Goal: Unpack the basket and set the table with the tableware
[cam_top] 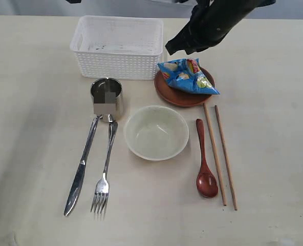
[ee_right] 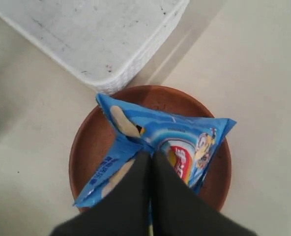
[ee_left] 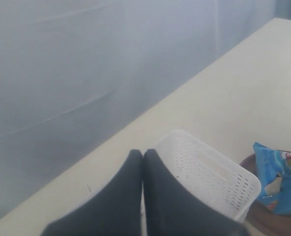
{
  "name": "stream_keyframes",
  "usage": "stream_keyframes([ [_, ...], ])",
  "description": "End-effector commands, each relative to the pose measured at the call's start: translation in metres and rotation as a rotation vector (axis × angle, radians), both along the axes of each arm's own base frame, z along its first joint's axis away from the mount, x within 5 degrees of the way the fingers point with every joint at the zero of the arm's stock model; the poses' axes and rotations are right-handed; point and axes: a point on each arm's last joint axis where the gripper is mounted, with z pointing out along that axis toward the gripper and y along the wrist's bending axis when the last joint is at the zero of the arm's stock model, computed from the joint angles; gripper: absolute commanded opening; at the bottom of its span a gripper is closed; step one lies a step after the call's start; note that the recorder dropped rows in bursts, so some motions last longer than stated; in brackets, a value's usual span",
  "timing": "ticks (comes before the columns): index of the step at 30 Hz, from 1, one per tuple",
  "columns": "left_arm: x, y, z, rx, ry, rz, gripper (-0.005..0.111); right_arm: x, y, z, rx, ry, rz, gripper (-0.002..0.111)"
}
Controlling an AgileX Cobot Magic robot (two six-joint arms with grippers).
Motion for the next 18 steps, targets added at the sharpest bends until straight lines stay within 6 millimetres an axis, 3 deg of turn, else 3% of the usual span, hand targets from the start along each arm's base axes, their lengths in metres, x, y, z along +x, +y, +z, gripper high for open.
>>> stream_keyframes([
  [1, 0.0, 0.0, 0.003, -0.007, -0.008, 0.004, 0.0, 0.011, 0.002, -0.022, -0.005, -0.007, -0.002, 0.0],
  [11, 0.0, 0.0, 0.003, -0.009, -0.009, 0.001, 0.0, 0.017, 0.005, -0.069, -0.036, 0.079, -0.014, 0.0],
  [18, 0.0, 0.0, 0.003, -0.009, -0.009, 0.001, 0.0, 0.015, 0.007, -0.076, -0.014, 0.135, -0.035, 0.0],
])
